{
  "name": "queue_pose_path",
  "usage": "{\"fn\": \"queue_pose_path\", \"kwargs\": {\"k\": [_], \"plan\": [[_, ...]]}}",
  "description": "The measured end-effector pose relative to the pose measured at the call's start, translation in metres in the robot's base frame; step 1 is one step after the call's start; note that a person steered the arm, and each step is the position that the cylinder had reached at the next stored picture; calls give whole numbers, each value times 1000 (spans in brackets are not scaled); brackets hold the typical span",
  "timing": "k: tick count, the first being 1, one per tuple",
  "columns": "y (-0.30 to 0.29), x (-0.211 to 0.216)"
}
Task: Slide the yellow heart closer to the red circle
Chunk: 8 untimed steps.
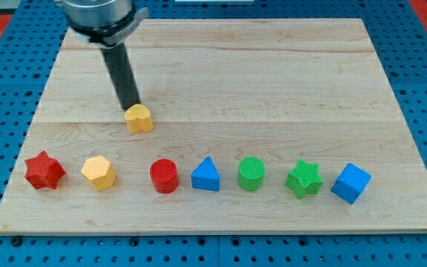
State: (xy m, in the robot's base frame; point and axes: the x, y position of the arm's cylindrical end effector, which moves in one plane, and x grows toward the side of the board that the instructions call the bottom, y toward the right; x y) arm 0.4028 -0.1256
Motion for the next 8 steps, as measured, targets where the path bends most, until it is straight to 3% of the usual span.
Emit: {"fn": "queue_pose_path", "kwargs": {"k": [1, 2, 3, 4, 6, 8], "plan": [[31, 12], [15, 45], [16, 12], [-28, 14], [-17, 92], [-8, 52]]}}
